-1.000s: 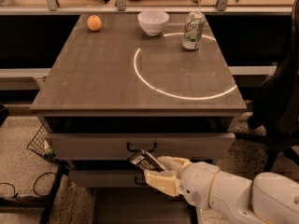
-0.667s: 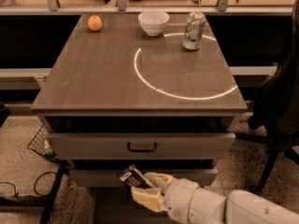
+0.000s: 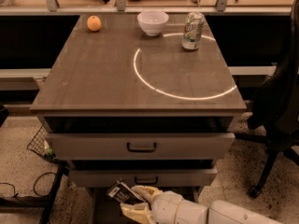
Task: Place rxbar chocolate into bottom drawer
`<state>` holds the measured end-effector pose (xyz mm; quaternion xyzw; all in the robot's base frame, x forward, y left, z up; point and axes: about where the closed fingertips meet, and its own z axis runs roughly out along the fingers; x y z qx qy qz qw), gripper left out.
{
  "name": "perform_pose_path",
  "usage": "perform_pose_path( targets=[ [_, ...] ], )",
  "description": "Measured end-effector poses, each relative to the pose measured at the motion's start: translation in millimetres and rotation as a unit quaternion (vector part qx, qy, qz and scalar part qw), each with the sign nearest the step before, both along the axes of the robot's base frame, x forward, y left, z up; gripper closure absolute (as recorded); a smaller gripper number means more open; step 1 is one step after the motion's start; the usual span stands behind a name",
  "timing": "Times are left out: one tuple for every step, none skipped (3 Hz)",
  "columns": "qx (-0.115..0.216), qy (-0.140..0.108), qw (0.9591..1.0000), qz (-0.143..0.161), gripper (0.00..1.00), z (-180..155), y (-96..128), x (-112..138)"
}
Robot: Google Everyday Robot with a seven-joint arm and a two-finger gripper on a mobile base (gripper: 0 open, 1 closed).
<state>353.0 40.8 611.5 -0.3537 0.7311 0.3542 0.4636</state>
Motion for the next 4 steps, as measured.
perform_pose_path(
  targets=[
    [-0.007,-0.016,0.9998,0.011,1.0,-8.6,6.8,5.5],
    [-0.044,-0.014,0.9988,0.014,1.0,-75.9,7.8,39.2],
    [-0.062,-0.003,0.9976,0.031,1.0,-161.3,4.2,55.3],
    [-0.089,0.011,0.9952,0.039,1.0,-237.9,-2.5,53.3]
  ],
)
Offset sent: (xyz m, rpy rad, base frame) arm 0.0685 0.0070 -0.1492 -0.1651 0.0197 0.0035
